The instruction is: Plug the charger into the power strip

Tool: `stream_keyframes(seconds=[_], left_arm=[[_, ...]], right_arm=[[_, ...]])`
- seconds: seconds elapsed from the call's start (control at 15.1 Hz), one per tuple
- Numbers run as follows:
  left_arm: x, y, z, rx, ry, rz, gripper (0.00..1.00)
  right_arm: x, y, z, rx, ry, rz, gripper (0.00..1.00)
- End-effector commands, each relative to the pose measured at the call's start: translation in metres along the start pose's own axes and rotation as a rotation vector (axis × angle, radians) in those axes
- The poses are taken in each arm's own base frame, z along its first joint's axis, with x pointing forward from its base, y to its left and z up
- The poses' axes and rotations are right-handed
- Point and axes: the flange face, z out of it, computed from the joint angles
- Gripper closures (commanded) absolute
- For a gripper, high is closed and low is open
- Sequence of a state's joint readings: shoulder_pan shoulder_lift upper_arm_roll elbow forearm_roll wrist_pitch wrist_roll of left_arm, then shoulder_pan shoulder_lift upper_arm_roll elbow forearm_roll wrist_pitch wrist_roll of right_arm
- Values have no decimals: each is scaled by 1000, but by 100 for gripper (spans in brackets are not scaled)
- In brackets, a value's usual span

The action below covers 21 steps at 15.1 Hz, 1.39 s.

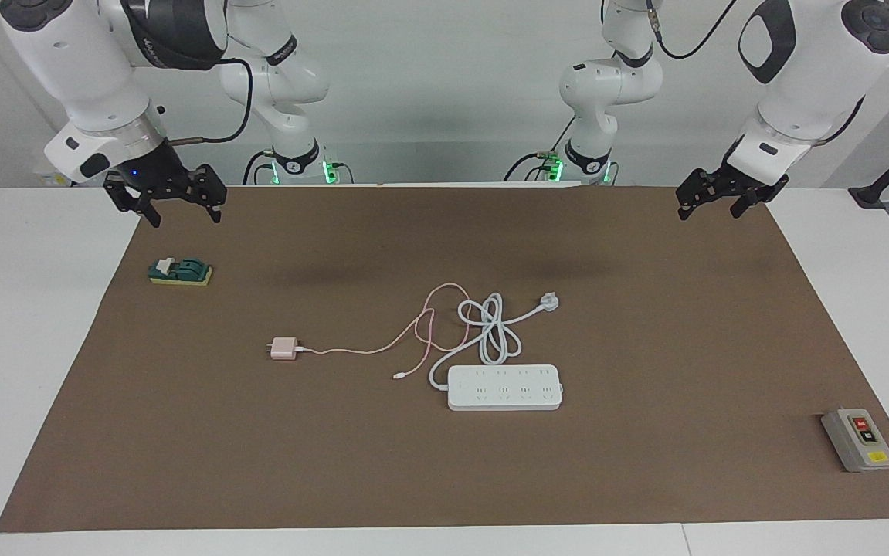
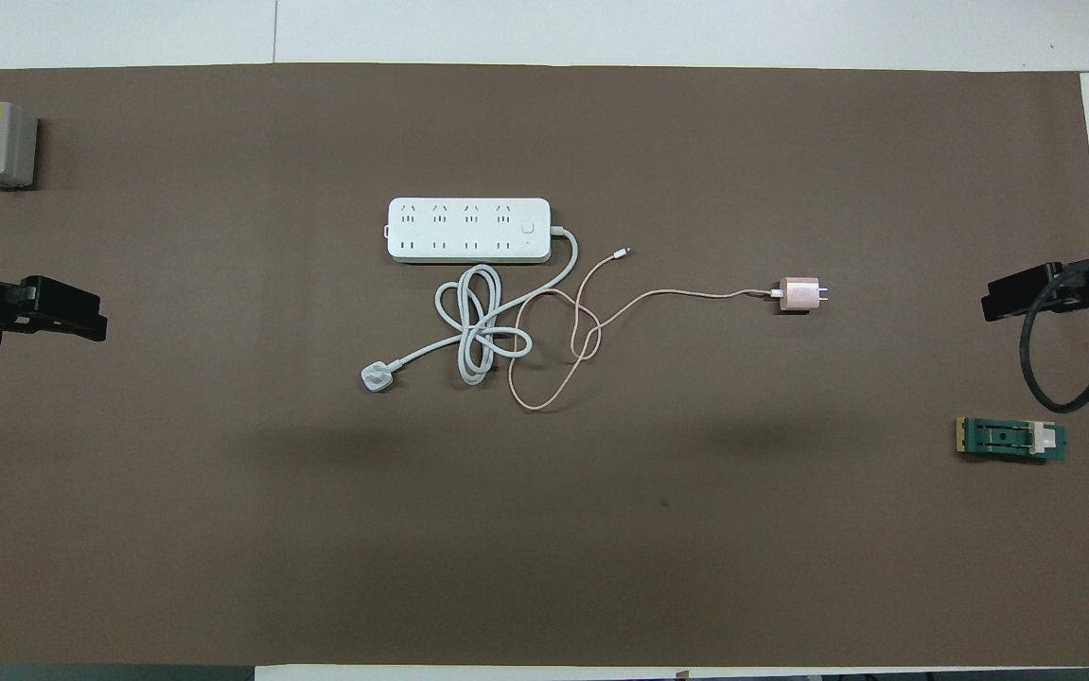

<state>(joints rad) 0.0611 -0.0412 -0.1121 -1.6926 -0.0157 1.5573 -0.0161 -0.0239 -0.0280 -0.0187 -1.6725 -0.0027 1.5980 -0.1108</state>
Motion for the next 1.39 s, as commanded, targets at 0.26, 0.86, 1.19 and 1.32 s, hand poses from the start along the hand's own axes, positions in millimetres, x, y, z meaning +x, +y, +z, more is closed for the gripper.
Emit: stream_keyframes(seconds=[0.26,0.86,1.19,1.32], left_arm=[[-5,-2,-4,17,8,-11,0],[-5,-2,-4,17,8,-11,0],[-5,-2,-4,17,8,-11,0],[-5,-3,-5,17,10,-12,0]], right_arm=[[-7,15,-3,-12,17,46,0],[-13,17,-3,7,6,105,0],[14,7,50,200,-123,531,0],[29,13,78,298,-190,701,0]])
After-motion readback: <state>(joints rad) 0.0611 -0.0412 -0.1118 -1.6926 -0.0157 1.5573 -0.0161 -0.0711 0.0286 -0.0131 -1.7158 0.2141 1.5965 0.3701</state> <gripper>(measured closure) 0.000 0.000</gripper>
